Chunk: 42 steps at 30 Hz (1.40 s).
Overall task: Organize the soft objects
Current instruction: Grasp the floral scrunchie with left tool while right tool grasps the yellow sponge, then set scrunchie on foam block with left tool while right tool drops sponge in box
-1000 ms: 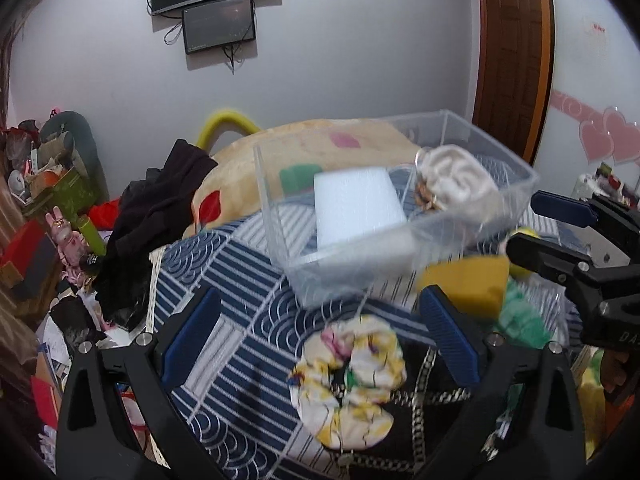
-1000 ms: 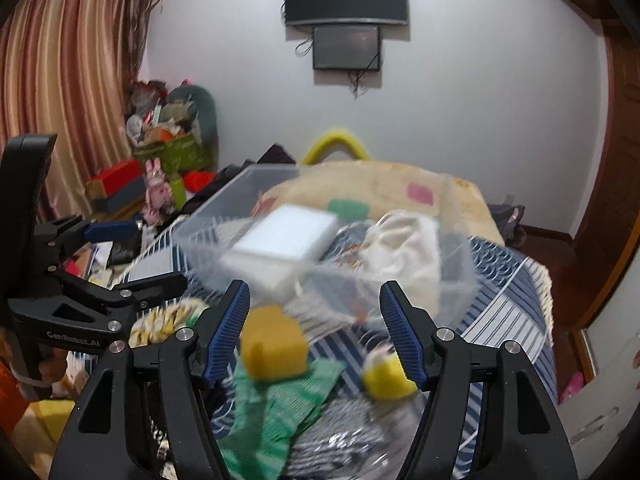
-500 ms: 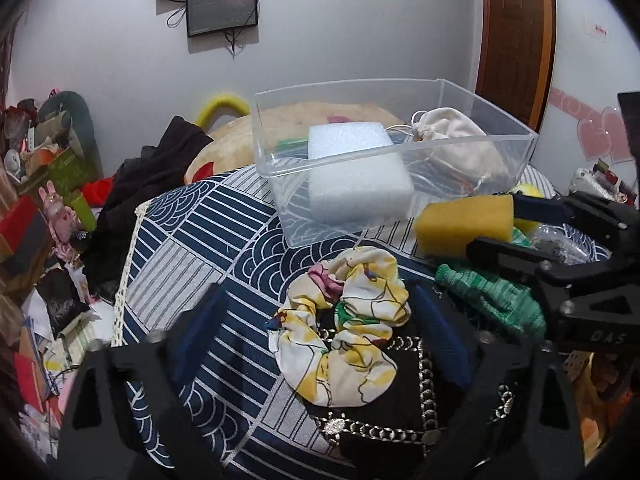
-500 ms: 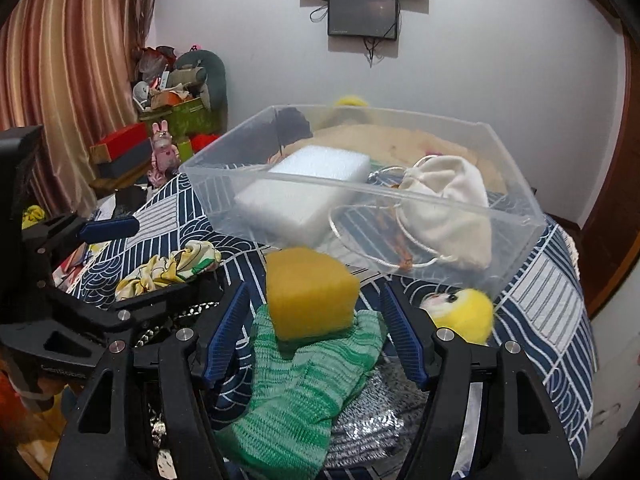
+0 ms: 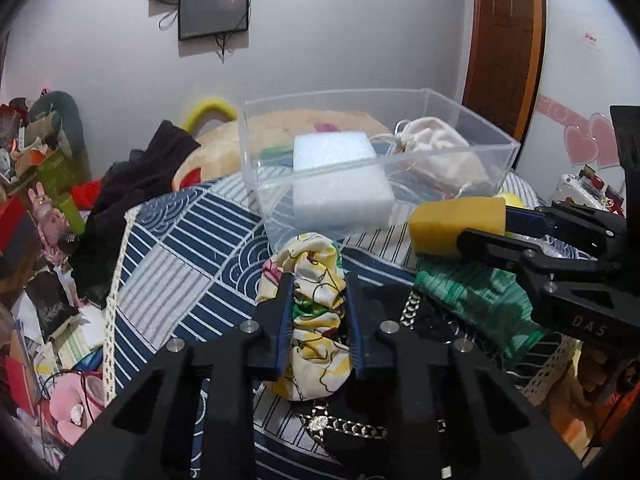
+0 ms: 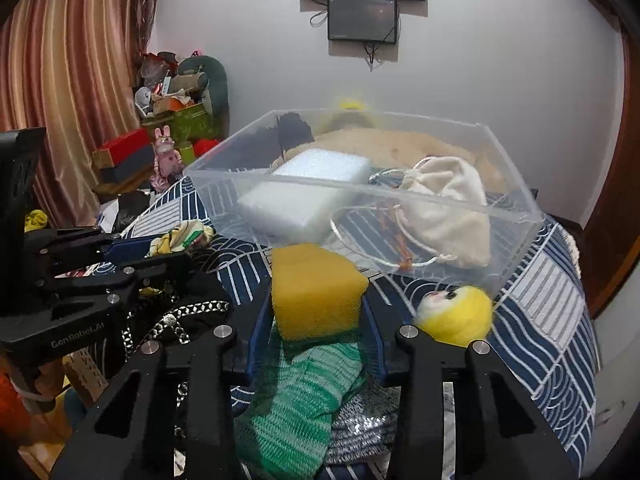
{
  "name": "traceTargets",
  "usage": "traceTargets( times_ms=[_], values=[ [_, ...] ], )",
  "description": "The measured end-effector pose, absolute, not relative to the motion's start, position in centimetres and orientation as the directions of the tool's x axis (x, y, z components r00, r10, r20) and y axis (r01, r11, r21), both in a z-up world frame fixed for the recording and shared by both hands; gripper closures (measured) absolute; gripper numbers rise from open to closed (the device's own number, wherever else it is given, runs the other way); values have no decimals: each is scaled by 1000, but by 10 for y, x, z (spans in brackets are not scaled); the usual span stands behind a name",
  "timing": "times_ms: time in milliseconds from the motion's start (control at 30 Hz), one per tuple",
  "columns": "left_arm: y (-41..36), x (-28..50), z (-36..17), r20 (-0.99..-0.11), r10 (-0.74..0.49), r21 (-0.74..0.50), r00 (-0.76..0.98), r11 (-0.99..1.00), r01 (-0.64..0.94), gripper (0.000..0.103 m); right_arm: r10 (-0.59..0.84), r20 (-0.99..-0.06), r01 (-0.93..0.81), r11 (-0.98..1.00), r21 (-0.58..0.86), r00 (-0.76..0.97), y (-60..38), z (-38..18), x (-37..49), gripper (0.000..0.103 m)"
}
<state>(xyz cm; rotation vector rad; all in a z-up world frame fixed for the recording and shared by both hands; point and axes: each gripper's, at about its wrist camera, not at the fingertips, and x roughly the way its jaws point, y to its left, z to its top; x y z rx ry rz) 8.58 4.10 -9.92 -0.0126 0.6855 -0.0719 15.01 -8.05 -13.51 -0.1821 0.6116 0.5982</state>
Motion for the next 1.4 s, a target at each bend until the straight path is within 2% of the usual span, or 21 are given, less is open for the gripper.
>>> traceTargets(
  times_ms=[467,833,1233,1400],
  values=[
    [41,70,-54,-517,-102,-61,850,995,83,80,458,-459,-517,856,-2,761,-109,-94,132,66],
    [43,98,-20,-418,-85,-62,905,996,64,80,430,-375,-463,886,3,821,-115,-67,147,66],
    [44,151,-19,-438,-57,-55,897,998,36,80,397,-383,-429,903,2,834,-99,-67,188,66],
    [43,176,-34,-490,-67,-65,869,997,41,80,396,-423,-441,897,-9,815,-88,-77,202,66]
  ],
)
